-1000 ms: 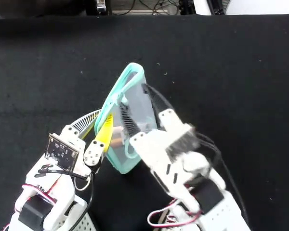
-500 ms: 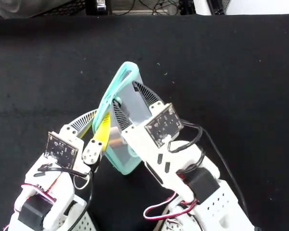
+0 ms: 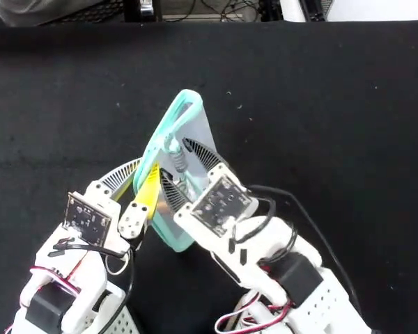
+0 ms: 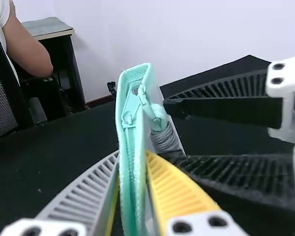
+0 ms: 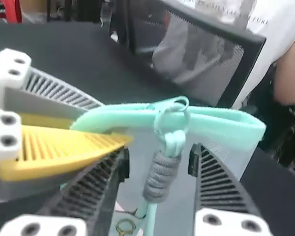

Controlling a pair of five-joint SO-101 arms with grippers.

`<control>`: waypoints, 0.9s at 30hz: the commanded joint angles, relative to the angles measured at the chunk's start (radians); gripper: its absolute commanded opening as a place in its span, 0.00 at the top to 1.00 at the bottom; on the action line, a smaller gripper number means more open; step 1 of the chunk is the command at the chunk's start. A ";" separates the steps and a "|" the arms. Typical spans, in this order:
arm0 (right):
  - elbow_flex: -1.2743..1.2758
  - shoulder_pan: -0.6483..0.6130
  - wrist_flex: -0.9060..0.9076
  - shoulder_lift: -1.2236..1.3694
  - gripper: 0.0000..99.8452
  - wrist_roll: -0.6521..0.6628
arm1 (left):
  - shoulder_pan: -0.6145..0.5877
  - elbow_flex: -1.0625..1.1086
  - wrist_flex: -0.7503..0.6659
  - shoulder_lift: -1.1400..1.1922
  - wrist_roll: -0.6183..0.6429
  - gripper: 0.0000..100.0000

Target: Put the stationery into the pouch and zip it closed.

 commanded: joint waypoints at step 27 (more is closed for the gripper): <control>-0.028 0.077 -0.176 0.010 0.98 0.281 | 0.004 -0.070 0.123 0.000 -0.242 0.97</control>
